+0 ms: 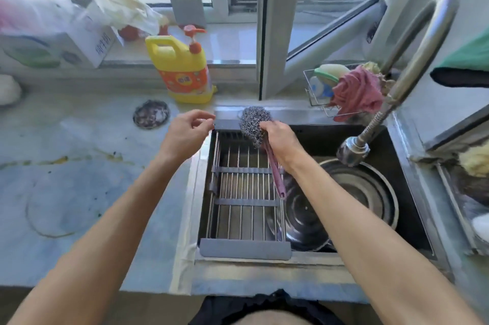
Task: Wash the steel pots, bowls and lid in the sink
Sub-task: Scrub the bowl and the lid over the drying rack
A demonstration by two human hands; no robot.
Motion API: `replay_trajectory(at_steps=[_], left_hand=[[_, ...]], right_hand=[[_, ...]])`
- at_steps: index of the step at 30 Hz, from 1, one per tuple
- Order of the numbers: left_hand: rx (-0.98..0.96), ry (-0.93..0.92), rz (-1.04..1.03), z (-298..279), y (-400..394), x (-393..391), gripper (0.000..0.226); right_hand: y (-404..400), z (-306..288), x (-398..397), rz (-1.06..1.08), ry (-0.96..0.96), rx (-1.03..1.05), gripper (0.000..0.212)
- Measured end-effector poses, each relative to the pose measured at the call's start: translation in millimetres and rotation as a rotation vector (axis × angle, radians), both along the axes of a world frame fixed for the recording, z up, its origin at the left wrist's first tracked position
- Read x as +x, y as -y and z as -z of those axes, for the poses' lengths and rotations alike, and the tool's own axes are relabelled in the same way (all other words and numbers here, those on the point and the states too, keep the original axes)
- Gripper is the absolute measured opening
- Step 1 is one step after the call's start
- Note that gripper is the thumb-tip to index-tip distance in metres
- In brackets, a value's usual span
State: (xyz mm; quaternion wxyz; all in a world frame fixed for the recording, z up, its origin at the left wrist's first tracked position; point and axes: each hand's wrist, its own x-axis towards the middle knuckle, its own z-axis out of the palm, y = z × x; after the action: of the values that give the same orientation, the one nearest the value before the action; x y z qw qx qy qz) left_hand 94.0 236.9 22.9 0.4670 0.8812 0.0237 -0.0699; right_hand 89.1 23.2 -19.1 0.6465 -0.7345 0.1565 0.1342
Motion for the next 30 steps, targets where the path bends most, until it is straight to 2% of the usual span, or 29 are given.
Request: replay_trajectory(at_steps=[5, 8, 13, 17, 23, 27, 30], left_hand=[[0.14, 0.189, 0.06, -30.5, -34.1, 64.7, 0.016], [0.188, 0.302, 0.079, -38.4, -48.6, 108.0, 0.036], [0.45, 0.344, 0.201, -37.1, -49.9, 165.4, 0.075], [0.561, 0.223, 0.24, -31.2, -47.5, 192.5, 0.086], [0.367, 0.268, 0.156, 4.5, -48.0, 214.3, 0.087], [0.325, 0.325, 0.145, 7.4, -45.8, 212.9, 0.082], [0.314, 0.344, 0.143, 8.6, -45.4, 215.2, 0.078]], right_hand=[[-58.6, -35.2, 67.1, 0.128, 0.061, 0.158, 0.018], [-87.4, -49.4, 111.1, 0.215, 0.066, 0.16, 0.015], [-115.4, -52.5, 170.7, 0.366, 0.023, 0.242, 0.012], [-131.4, -41.3, 206.7, 0.415, 0.023, 0.271, 0.011], [-134.7, -46.5, 218.6, 0.396, 0.05, 0.313, 0.013], [-134.5, -44.4, 218.9, 0.407, 0.042, 0.364, 0.017], [-132.9, -40.6, 219.7, 0.402, 0.027, 0.369, 0.032]])
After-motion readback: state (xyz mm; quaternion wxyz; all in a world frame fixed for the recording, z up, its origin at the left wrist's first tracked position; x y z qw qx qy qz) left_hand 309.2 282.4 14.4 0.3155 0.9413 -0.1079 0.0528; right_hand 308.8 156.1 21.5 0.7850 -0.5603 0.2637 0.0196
